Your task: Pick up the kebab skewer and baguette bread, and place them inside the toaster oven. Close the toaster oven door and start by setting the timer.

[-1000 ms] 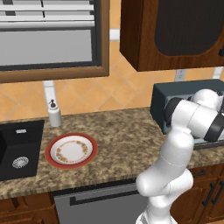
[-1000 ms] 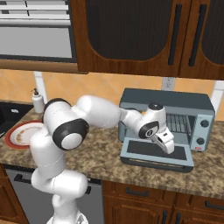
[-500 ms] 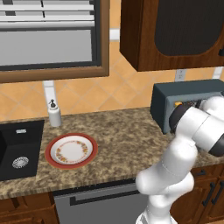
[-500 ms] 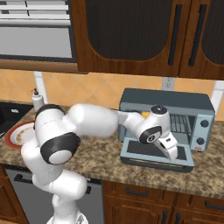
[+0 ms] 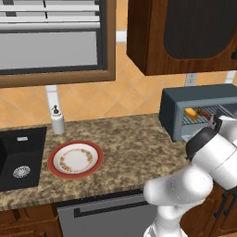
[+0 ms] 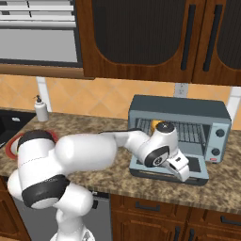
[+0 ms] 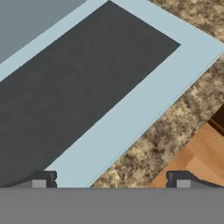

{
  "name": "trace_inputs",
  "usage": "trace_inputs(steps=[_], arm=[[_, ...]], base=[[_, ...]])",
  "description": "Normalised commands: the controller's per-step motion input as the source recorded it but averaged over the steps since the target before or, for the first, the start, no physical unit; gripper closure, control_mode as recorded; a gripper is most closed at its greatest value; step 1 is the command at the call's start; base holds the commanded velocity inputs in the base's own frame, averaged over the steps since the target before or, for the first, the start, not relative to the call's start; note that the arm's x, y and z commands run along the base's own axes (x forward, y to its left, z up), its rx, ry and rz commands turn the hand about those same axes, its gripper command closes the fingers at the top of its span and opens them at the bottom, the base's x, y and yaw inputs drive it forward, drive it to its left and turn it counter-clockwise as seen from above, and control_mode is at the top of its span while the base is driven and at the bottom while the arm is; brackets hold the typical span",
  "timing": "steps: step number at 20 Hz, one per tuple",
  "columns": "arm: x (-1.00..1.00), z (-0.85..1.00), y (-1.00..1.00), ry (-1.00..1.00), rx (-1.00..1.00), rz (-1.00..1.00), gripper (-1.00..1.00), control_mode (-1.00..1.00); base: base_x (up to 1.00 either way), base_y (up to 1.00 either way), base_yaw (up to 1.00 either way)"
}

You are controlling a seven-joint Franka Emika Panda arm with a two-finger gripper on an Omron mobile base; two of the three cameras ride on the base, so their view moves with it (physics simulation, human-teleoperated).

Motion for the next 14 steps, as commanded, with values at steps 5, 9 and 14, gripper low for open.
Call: trace_inputs(steps=[5, 9, 14], arm=[[-0.03, -0.01, 0.22, 0.03, -0.04, 0.21, -1.00, -1.00], [0.00, -0.05, 0.08, 0.04, -0.02, 0.20, -1.00, -1.00], [0.00, -0.07, 0.11, 0.05, 0.00, 0.18, -1.00, -1.00]], base=[[0.00, 0.00, 0.00], [0.00, 0.00, 0.00], [0.00, 0.00, 0.00]])
